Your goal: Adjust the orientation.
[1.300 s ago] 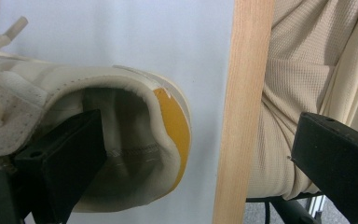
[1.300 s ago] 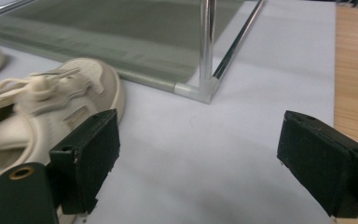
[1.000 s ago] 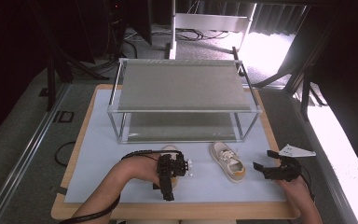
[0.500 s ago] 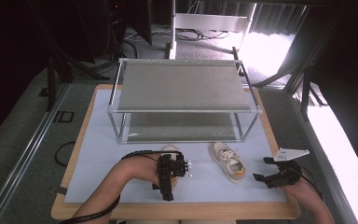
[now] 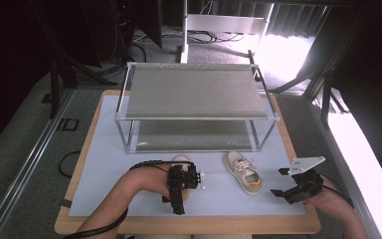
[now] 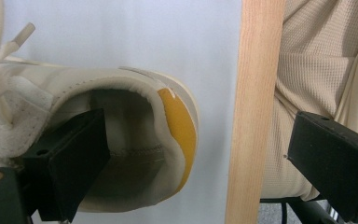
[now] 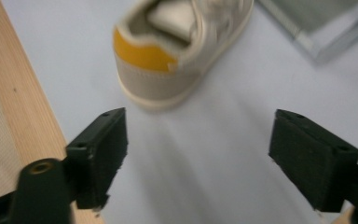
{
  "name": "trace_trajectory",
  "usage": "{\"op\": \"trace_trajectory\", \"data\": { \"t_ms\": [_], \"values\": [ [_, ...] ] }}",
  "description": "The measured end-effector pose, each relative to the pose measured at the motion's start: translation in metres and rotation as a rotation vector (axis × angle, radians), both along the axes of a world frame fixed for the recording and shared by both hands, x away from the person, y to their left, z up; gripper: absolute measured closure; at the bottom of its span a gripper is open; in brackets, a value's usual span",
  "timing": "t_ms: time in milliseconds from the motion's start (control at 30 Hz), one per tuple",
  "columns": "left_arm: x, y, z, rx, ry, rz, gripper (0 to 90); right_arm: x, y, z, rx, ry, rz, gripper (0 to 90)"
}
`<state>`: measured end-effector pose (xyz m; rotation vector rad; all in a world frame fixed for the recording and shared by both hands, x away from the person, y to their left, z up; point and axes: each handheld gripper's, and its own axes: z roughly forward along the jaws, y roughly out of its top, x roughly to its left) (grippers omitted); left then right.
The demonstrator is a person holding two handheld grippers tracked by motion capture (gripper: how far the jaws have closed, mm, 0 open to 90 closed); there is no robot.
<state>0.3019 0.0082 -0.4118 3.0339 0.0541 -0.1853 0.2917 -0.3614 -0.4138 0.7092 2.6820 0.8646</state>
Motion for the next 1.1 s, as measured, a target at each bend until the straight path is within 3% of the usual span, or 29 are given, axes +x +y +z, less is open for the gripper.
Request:
{"op": "trace_trajectory", "data": {
  "t_ms": [133, 333, 533, 633, 833, 1100],
  "values": [
    [0.000, -0.001, 0.000, 0.011, -0.001, -0.004, 4.7, -0.001, 0.009, 0.015, 0.027, -0.020, 0.060, 21.8],
    [0.000, -0.001, 0.000, 0.011, 0.001, 0.000, 4.7, 0.001, 0.032, 0.027, -0.064, 0.004, 0.176, 23.4],
    [0.001, -0.002, 0.000, 0.014, 0.004, -0.001, 4.7, 0.002, 0.055, 0.028, -0.141, 0.007, 0.297, 40.7],
    [0.001, -0.002, 0.000, 0.016, 0.006, -0.002, 4.7, 0.004, 0.066, 0.027, -0.172, 0.016, 0.345, 44.1],
    [0.001, -0.002, 0.000, 0.013, 0.010, 0.000, 4.7, 0.015, 0.082, 0.023, -0.224, 0.023, 0.408, 50.1],
    [0.002, -0.002, -0.001, 0.015, 0.012, -0.007, 4.7, 0.030, 0.095, 0.017, -0.317, 0.089, 0.453, 58.1]
  ]
}}
